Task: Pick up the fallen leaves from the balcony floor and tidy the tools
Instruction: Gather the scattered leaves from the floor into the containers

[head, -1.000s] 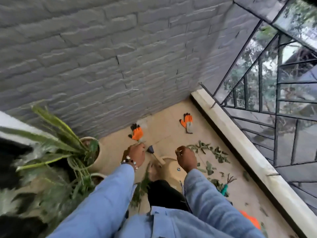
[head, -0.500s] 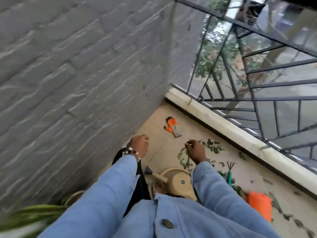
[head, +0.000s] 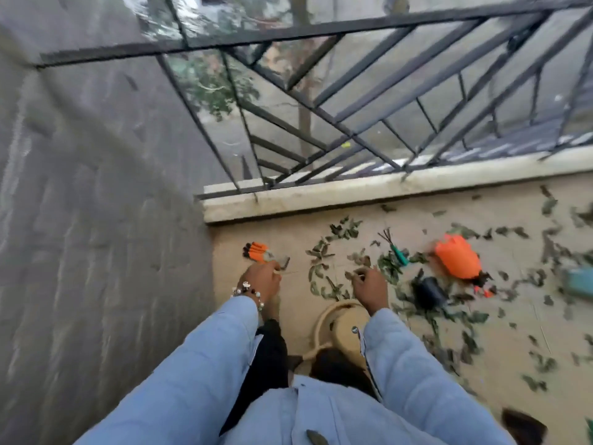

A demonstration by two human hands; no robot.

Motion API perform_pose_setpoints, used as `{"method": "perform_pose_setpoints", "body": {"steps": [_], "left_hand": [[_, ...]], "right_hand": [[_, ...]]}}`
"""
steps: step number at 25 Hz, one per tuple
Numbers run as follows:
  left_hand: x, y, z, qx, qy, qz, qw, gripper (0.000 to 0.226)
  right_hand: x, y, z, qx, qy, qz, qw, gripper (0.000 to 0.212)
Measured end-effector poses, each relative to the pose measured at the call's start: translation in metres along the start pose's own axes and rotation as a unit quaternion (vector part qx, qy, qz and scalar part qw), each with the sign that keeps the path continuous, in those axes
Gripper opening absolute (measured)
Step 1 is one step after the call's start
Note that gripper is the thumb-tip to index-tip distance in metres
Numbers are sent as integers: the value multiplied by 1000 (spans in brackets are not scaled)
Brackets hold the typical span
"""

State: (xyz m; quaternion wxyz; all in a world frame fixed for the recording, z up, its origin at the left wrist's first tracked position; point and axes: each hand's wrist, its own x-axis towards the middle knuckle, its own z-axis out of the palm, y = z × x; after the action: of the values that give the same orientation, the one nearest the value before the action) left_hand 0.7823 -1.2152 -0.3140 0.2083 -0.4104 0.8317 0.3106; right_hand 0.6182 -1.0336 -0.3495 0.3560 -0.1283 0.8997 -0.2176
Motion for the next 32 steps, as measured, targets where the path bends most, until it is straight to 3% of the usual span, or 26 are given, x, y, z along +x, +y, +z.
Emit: {"method": "perform_pose_setpoints", "body": {"steps": [8, 13, 18, 23, 28, 32], "left_hand": [[103, -13, -39, 87, -57, 105, 989, 32], [154, -12, 16, 142, -137, 166, 966, 26], [216, -29, 110, 139, -173, 130, 966, 28], [310, -75, 248, 138, -189, 134, 963, 26], [384, -121, 362, 126, -184, 116, 968, 23], [418, -141, 413, 22, -175, 41, 984, 17]], "right_hand": [[8, -20, 26, 51, 63, 101, 992, 24], [24, 33, 72, 93, 66, 187, 976, 23], [83, 94, 161, 119, 9, 210, 970, 22], [197, 184, 293, 104, -9, 206, 973, 24], [293, 249, 420, -32, -22, 127, 991, 40], [323, 275, 474, -162, 64, 7, 985, 32]]}}
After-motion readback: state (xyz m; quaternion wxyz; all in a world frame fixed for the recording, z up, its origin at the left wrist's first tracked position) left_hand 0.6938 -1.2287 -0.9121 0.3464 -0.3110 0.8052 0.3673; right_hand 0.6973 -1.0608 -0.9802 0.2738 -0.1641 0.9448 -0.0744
